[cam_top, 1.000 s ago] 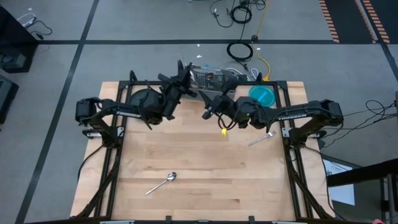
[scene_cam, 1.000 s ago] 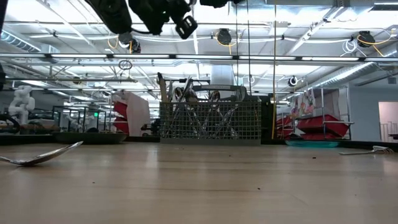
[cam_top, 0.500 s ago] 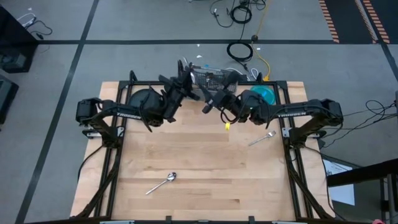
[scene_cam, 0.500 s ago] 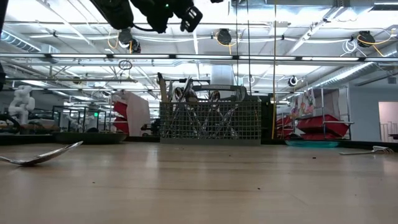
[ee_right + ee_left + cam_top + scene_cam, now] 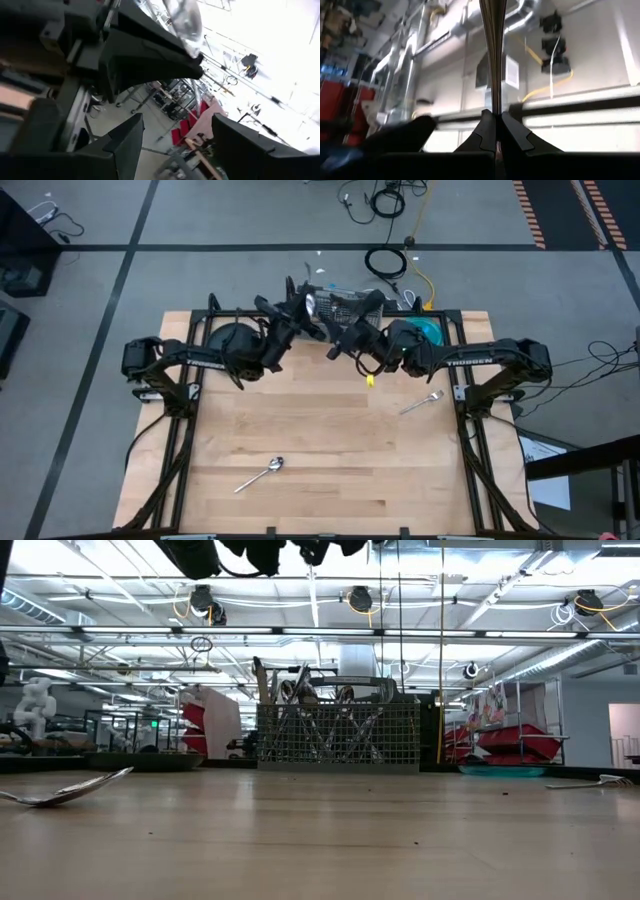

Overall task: Sort silverware
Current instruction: Put the spoon into the silverware basket

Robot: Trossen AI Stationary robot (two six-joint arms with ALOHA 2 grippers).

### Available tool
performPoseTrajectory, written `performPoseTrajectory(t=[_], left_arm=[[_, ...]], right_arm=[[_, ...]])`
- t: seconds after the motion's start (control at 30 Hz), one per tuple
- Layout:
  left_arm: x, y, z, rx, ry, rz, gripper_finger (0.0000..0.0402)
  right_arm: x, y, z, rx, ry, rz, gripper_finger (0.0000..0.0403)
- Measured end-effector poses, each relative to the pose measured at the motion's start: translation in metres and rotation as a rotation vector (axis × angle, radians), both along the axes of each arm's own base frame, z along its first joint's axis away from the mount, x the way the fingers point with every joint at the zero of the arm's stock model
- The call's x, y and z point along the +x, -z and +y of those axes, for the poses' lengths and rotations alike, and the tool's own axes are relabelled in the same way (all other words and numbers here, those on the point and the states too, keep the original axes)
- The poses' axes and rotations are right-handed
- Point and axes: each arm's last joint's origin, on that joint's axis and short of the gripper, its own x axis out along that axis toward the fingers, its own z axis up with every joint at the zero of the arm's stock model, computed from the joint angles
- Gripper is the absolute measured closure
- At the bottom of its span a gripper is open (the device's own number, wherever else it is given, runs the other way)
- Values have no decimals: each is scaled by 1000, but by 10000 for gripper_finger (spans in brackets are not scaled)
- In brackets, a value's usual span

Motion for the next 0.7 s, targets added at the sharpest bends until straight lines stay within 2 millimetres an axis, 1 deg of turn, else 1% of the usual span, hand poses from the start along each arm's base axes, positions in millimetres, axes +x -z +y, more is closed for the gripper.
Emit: performPoseTrajectory(t=[0.07,0.13,0.2,0.27,0.33,0.37,0.43,0.53,0.63,0.7], left_arm=[[0,0,2,35,34,5,392],[0,-1,7,72,81,0,392],[-1,-2,13,93,129,-24,392],[-5,-5,16,115,127,-63,390],[-9,-8,20,184,114,-76,390],[-10,-9,23,233,117,-58,389],[-10,-9,27,309,149,-29,388],[-10,-8,32,428,177,27,387],[-9,-4,41,597,166,149,386],[-7,0,48,713,149,247,386]], right_arm=[[0,1,2,-27,14,34,181],[-1,2,6,-23,67,60,181],[-3,2,8,-12,188,86,181],[-8,3,9,14,314,125,181],[-12,7,9,42,385,188,181],[-14,10,10,65,390,213,181],[-20,14,15,126,352,248,183],[-35,13,26,268,251,218,191],[-54,2,40,440,106,129,199],[-68,-10,48,554,1,34,203]])
